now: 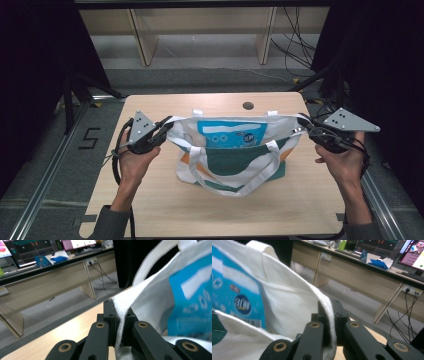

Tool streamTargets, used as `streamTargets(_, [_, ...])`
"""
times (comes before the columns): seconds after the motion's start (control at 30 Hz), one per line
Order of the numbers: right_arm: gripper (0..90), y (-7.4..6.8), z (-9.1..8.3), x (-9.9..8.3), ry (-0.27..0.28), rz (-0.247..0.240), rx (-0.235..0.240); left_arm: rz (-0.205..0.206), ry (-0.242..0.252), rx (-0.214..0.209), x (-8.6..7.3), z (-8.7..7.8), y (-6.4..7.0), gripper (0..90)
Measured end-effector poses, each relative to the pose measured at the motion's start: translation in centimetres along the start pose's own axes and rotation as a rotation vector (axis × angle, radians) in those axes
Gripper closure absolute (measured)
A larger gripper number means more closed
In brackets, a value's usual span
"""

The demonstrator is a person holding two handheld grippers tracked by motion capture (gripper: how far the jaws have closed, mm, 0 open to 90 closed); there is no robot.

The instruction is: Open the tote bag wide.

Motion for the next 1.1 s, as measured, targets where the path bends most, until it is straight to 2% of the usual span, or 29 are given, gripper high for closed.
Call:
streamTargets(0.07, [88.4,0.0,0.1,0.5,0.016,0.006,-0.022,0.016,0.007,0.005,0.4,-0.1,-0.1,85.9])
streamTargets(0.13, [88.4,0.2,0.2,0.5,0.016,0.014,-0.024,0.015,0.010,-0.001,0.5,0.1,-0.2,85.9])
streamTargets(0.23, [88.4,0.5,0.5,0.2,0.001,0.020,-0.027,0.031,-0.012,0.001,0.1,0.5,0.0,85.8])
streamTargets(0.27, [88.4,0.4,0.7,-0.5,-0.004,0.025,-0.028,0.028,-0.029,-0.014,-0.9,1.0,0.1,85.8])
streamTargets(0.3, [88.4,0.5,0.7,-0.8,-0.016,0.009,-0.015,0.028,-0.029,-0.014,-0.9,1.0,0.1,85.7])
streamTargets(0.37, [88.4,0.3,0.5,-0.9,-0.026,0.016,-0.015,0.016,-0.045,-0.027,-1.8,1.4,0.2,85.6])
streamTargets(0.43, [88.4,0.3,0.4,-1.1,-0.021,-0.002,-0.018,0.032,-0.084,-0.029,-2.7,1.9,0.5,85.7])
streamTargets(0.47, [88.4,0.0,0.6,-1.2,-0.028,-0.012,-0.033,0.021,-0.097,-0.033,-3.2,2.4,0.5,85.7])
streamTargets(0.53, [88.4,0.2,1.0,-1.5,-0.046,-0.031,-0.030,0.006,-0.104,-0.036,-3.7,2.8,0.4,85.7])
streamTargets(0.63, [88.4,0.4,1.6,-2.2,-0.070,-0.032,-0.041,0.010,-0.132,-0.054,-4.8,3.7,0.6,85.6])
streamTargets(0.7, [88.5,0.5,2.0,-2.9,-0.101,-0.007,-0.043,0.011,-0.145,-0.055,-5.1,4.0,0.7,85.6])
streamTargets(0.73, [88.4,0.7,2.2,-3.2,-0.100,-0.024,-0.049,0.017,-0.172,-0.064,-5.9,4.4,1.1,85.6])
streamTargets(0.77, [88.4,0.7,2.3,-3.6,-0.127,-0.007,-0.048,0.031,-0.188,-0.071,-6.4,4.7,1.3,85.6])
streamTargets(0.8, [88.4,0.7,2.5,-4.0,-0.138,-0.008,-0.051,0.031,-0.188,-0.071,-6.4,4.7,1.3,85.6])
streamTargets(0.83, [88.4,0.7,2.5,-4.0,-0.138,-0.008,-0.051,0.038,-0.211,-0.076,-6.9,4.9,1.6,85.6])
streamTargets(0.87, [88.4,1.0,2.7,-4.7,-0.156,-0.024,-0.048,0.031,-0.237,-0.092,-8.0,5.5,2.1,85.5])
streamTargets(0.9, [88.4,0.8,2.7,-5.0,-0.177,-0.004,-0.043,0.031,-0.237,-0.092,-8.0,5.5,2.1,85.5])
streamTargets(0.93, [88.4,0.8,2.7,-5.0,-0.177,-0.004,-0.043,0.056,-0.239,-0.103,-8.5,5.7,2.1,85.5])
streamTargets(1.1, [88.3,0.9,3.2,-6.3,-0.213,-0.034,-0.033,0.048,-0.263,-0.119,-9.5,6.3,2.6,85.3])
Point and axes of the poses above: each handheld gripper's, and its own axes: z roughly forward along the jaws, x roughly out of its top, y roughly to its right, the point moved 1 cm from there along z, roughly forward along the jaws, and after that the axes turned 7 degrees about z, right-handed, at the moved point
